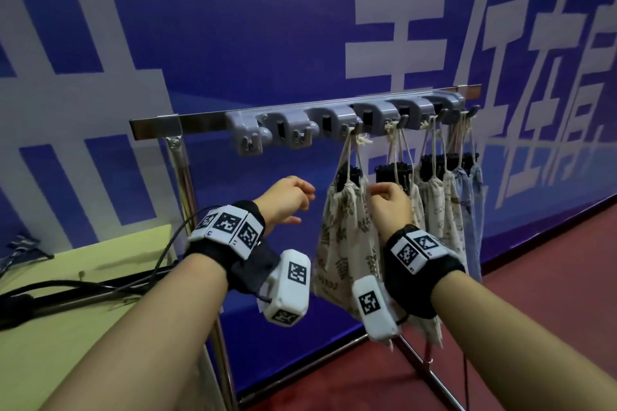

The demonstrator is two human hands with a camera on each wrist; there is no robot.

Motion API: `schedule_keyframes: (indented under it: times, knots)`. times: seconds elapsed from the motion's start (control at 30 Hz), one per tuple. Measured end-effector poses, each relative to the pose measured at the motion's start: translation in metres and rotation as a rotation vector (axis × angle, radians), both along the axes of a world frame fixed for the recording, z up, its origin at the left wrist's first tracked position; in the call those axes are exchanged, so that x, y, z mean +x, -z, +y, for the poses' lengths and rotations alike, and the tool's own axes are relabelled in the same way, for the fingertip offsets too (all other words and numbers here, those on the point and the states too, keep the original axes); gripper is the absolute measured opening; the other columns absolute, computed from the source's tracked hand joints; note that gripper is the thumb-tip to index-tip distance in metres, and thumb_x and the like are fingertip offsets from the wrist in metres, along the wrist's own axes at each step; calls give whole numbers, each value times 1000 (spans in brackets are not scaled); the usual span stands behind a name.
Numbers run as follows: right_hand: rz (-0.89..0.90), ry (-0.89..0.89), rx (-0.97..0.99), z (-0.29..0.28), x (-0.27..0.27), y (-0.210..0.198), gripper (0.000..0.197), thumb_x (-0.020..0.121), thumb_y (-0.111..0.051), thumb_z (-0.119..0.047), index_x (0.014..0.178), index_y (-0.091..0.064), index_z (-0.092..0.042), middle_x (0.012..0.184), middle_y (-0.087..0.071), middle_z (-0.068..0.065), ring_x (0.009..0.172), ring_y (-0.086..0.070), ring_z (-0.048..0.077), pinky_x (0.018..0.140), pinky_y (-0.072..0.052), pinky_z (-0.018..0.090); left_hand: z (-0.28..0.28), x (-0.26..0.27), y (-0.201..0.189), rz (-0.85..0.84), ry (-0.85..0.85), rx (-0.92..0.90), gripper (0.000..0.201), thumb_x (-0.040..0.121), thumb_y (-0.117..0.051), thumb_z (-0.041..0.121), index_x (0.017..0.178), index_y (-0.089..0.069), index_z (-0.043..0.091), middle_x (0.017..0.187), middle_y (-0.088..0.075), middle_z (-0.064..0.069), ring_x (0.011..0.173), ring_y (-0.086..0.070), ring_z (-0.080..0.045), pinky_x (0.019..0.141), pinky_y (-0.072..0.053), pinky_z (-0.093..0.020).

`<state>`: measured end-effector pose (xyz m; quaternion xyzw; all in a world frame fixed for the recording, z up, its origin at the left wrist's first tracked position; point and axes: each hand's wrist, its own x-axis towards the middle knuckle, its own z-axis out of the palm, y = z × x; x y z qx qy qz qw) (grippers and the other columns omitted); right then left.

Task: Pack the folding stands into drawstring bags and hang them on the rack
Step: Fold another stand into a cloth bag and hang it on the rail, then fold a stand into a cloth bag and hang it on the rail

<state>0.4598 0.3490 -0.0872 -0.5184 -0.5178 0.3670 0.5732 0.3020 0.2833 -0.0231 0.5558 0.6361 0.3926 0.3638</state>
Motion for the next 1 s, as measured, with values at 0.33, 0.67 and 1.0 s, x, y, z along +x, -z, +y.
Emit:
schedule_keyframes:
  times: [0.33, 0.67, 1.0]
  knots:
    - [23, 141, -8, -16, -9, 2, 13, 90, -44, -14, 88, -57, -17, 120, -54, 15, 107, -52, 32, 97, -43, 45, -27, -16, 17, 10, 1, -18, 22, 90, -43, -2, 92, -53, 18, 92, -55, 5, 80, -53, -10, 75, -45, -31]
    - [-9, 22, -6, -42, -21, -26, 21, 95, -36, -15, 94, -57, -15, 116, -55, 13, 95, -50, 27, 78, -38, 30, -55, -28, 4, -108, -18, 60, 23, 93, -43, -1, 86, -56, 16, 83, -59, 2, 66, -54, -12, 65, -44, -26]
    - [-70, -178, 50, -96, -94, -46, 24, 92, -46, -17, 69, -50, -25, 91, -51, 11, 81, -48, 22, 71, -38, 32, -101, -72, -8, -117, -93, 125, 22, 93, -45, -1, 84, -57, 16, 80, -60, 2, 65, -55, -11, 63, -46, -25]
